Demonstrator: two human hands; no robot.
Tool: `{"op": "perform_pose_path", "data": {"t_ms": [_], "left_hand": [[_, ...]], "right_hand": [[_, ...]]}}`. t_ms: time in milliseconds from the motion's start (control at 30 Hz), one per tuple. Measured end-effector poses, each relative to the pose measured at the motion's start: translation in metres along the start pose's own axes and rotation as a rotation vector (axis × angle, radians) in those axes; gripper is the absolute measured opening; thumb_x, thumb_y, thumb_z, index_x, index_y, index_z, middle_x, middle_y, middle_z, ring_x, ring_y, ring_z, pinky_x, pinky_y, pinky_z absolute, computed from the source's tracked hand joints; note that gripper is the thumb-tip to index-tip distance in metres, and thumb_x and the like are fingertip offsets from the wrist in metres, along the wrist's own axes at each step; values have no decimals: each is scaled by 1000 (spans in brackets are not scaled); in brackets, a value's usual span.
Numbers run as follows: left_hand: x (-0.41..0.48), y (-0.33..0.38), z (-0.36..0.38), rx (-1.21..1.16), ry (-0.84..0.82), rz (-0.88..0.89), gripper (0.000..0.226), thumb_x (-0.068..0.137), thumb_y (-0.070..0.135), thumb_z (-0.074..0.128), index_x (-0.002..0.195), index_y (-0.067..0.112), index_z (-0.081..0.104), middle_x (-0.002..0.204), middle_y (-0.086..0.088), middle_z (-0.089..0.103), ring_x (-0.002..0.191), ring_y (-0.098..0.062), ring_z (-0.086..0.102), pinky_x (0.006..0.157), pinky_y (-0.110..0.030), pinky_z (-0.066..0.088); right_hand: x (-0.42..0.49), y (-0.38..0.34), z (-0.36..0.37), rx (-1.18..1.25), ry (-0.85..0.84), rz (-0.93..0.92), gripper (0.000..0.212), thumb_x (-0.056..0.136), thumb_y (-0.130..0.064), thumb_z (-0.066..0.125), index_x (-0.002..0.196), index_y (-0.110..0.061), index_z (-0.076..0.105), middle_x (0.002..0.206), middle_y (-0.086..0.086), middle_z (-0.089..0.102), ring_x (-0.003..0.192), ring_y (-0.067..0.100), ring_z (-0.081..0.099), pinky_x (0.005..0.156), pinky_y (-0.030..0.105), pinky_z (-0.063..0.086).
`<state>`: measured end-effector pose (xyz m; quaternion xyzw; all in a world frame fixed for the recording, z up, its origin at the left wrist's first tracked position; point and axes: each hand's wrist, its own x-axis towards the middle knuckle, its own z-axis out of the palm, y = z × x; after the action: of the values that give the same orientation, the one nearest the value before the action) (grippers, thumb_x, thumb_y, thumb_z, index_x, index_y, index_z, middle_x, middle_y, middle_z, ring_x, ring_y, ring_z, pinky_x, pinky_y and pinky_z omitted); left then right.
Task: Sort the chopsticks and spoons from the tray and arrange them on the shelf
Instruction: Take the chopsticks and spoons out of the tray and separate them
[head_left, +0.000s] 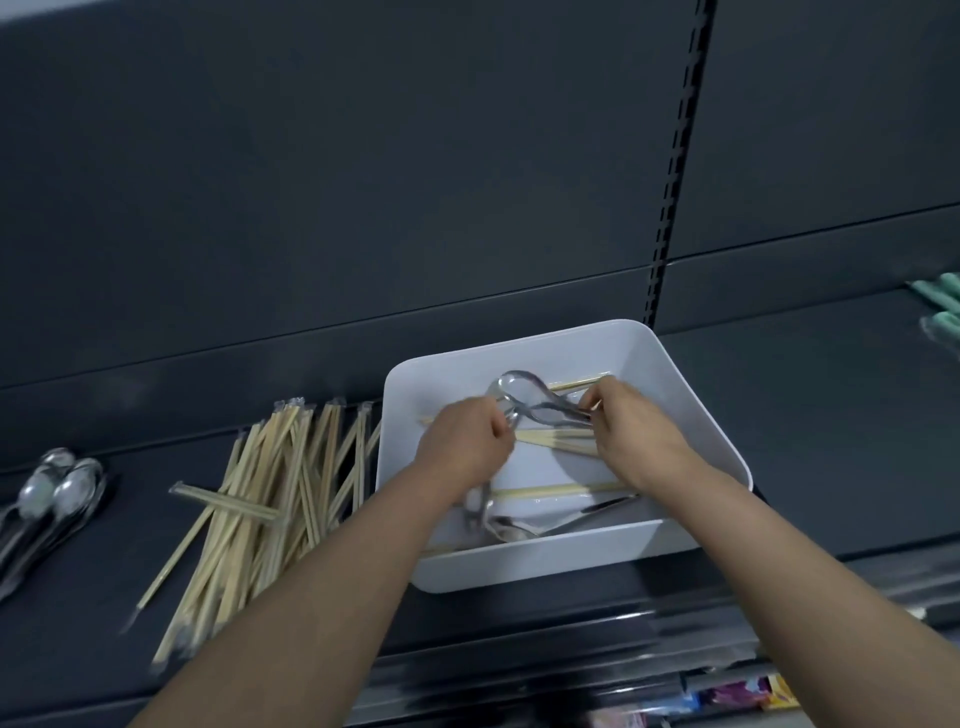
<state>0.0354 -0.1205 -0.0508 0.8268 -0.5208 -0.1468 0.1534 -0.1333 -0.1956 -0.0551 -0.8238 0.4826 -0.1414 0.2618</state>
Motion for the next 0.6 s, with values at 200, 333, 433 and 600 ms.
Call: {"op": "perform_pose_path", "data": {"t_ms": [200,333,433,600], "left_hand": [[-4,-27,-52,-822,369,-165,14,89,7,58,79,15,61,83,-10,70,73,-19,69,64,-34,59],[-24,-67,-85,-1121,596,-253,17,93,7,54,80,12,64,73,-8,64,63,-15,65,59,-28,56],[-43,-119,-103,-1028,762,-330,21,92,12,54,77,18,68,58,2,57,51,-11,58,52,-25,51],[-87,-235,-124,-1064,812,-505,20,95,11,51,79,14,63,66,-5,56,52,-12,53,49,-27,50]], "right_hand": [[6,-47,-3,348,-18,22,45,93,-4,38,133,-18,52,111,7,57,83,22,51,73,30,41],[11,-113,24,377,-53,-95,51,92,-2,32,138,-17,48,129,12,52,102,29,58,85,35,48],[12,-160,52,332,-88,-157,52,93,-5,30,142,-19,43,139,9,45,119,28,51,98,36,43],[4,-253,128,261,-230,-249,53,92,-4,33,142,-17,44,143,11,41,130,27,43,108,33,35]]}}
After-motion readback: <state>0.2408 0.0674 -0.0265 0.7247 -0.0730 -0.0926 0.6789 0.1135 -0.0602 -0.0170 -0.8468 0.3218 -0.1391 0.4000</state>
